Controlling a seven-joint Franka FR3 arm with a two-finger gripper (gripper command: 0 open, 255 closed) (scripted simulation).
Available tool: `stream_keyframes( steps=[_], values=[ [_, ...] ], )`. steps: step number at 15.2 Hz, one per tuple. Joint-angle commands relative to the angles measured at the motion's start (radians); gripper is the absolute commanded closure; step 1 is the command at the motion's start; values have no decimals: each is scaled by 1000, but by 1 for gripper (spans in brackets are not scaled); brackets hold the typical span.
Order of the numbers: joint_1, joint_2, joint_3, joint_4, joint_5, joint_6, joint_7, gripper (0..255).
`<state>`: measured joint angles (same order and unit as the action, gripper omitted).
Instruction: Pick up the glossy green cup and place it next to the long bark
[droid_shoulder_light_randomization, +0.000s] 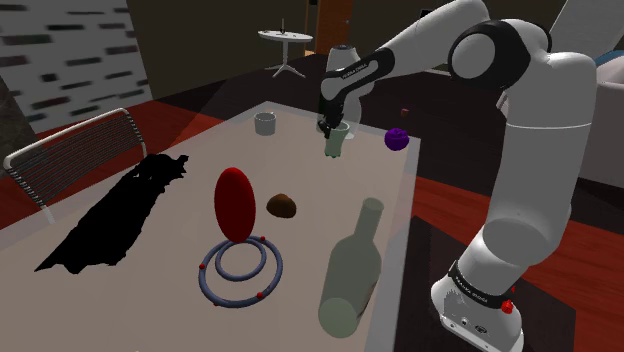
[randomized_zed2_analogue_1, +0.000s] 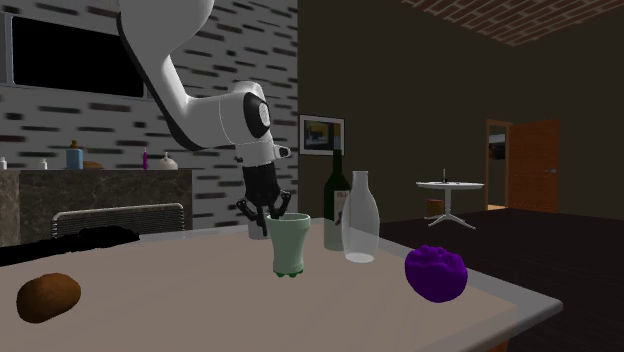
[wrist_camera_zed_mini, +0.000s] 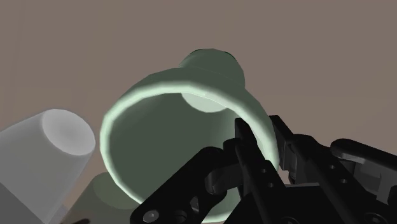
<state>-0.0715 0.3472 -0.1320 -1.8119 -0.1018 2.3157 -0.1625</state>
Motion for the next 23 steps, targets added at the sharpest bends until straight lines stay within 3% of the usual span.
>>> stream_keyframes(
  steps=[1,23],
  values=[
    [0,1,0,-1,0,0,0,255],
    [3,-86,0,152,4,-238,-23,255]
  ],
)
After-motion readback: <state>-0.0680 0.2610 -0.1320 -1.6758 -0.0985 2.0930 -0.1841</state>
